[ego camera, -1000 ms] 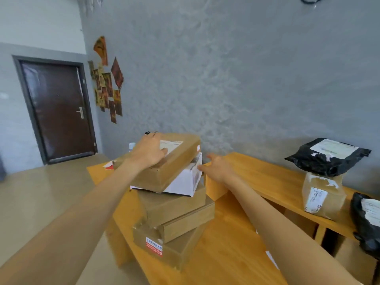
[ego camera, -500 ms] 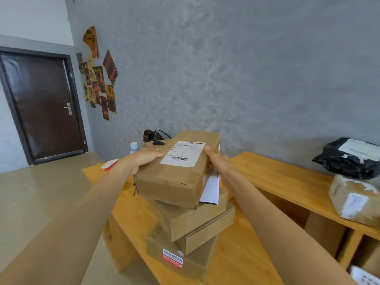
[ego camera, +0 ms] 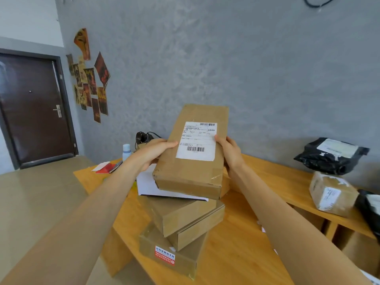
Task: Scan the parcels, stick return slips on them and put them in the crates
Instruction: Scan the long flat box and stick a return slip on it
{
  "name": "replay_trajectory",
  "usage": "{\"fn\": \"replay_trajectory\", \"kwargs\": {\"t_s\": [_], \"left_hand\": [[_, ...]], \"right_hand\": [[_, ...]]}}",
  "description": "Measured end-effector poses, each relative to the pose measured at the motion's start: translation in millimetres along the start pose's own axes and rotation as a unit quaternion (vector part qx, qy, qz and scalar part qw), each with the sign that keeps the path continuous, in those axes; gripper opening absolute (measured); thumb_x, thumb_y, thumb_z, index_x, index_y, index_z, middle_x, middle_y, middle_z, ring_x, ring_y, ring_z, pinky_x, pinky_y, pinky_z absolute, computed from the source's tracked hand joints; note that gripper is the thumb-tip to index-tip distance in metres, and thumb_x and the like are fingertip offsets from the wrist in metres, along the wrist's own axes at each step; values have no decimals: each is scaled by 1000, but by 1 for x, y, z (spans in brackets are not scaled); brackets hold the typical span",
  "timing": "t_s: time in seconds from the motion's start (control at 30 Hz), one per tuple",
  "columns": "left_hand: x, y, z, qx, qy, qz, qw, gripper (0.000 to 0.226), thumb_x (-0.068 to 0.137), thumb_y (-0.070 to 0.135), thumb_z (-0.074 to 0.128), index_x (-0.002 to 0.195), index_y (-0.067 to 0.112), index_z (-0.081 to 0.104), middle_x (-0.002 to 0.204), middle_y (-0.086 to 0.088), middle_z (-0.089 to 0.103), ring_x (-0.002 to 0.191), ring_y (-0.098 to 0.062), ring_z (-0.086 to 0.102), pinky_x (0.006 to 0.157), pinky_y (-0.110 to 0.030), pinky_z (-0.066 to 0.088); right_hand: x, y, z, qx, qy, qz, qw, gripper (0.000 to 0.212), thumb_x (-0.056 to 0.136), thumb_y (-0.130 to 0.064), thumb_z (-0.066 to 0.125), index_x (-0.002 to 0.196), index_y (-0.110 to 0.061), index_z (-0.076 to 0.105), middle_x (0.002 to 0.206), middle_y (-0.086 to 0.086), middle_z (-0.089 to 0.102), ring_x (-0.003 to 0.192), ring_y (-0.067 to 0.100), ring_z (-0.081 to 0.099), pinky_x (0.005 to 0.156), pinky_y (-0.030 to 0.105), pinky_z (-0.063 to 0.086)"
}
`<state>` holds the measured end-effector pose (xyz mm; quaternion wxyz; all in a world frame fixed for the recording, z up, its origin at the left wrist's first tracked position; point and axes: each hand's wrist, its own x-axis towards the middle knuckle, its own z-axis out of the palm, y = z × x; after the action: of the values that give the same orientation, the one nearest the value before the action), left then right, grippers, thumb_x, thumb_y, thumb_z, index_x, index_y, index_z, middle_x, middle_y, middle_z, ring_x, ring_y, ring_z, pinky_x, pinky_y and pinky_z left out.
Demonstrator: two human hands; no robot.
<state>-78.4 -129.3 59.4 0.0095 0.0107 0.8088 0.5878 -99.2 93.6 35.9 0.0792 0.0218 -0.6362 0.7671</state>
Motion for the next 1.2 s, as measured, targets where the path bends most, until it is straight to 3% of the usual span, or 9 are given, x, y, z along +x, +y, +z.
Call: {"fn": "replay_trajectory", "kwargs": {"t_s": [0.13,0.23,0.43,0.63,0.77,0.87,0.97,1.07,1.2], "left_hand": [[-5,12,27,-25,-18,30,999,38,93,55,53,116,26,62,111,5,69,99,-14,64,78,-32,50],[-5,22,55,-49,-45,50,997,55,89,67,46,123,27,61,113,8,69,95,-10,63,75,-28,46],[-5,25,124,-167,-103,40,980,68,76,82,48,117,31,67,112,6,72,108,-14,66,97,-36,49],[-21,-5,212,-150,-125,13,981,59,74,65,70,120,28,64,109,7,73,101,-14,69,85,-35,53],[-33,-44,263,-143,-158,-24,977,74,71,71,68,130,27,55,114,10,69,105,-13,64,95,-37,49],[-43,-79,295,-137,-178,-71,972,93,61,83,63,134,27,49,120,8,66,109,-15,62,98,-40,47],[-53,-110,324,-137,-216,-94,962,84,71,79,59,134,24,49,121,4,66,107,-17,64,93,-40,50],[-71,-132,349,-142,-243,-121,952,64,85,64,57,129,18,51,109,1,69,97,-17,66,77,-34,52],[-91,-163,380,-127,-294,-164,933,56,89,60,55,126,18,48,110,0,67,96,-17,64,71,-32,49]], "right_hand": [[-10,-8,-37,18,7,-19,1000,65,82,-34,71,140,-20,44,114,2,70,95,21,71,83,40,58],[-26,-14,-65,17,-9,-23,1000,62,82,-34,71,137,-21,47,110,4,72,92,23,72,73,37,58],[-63,-16,-131,-33,13,-47,998,57,85,-29,69,137,-25,46,121,2,66,101,22,68,88,41,56],[-100,13,-199,-60,86,3,994,97,59,-67,74,142,-27,41,124,1,65,104,21,68,95,47,52],[-131,51,-238,-64,124,47,989,66,82,-53,68,137,-23,45,113,2,70,96,22,71,88,44,56],[-163,79,-254,-73,166,74,981,61,87,-47,65,139,-22,44,115,2,68,97,22,70,86,42,57],[-192,110,-268,-71,216,109,968,65,87,-46,65,142,-21,41,119,2,66,99,20,68,86,39,56],[-224,136,-279,-66,258,143,953,60,86,-48,66,138,-22,46,114,2,68,97,20,69,88,41,56],[-264,164,-292,-69,311,187,929,54,87,-47,64,134,-24,48,113,-1,68,99,17,68,84,34,55]]}}
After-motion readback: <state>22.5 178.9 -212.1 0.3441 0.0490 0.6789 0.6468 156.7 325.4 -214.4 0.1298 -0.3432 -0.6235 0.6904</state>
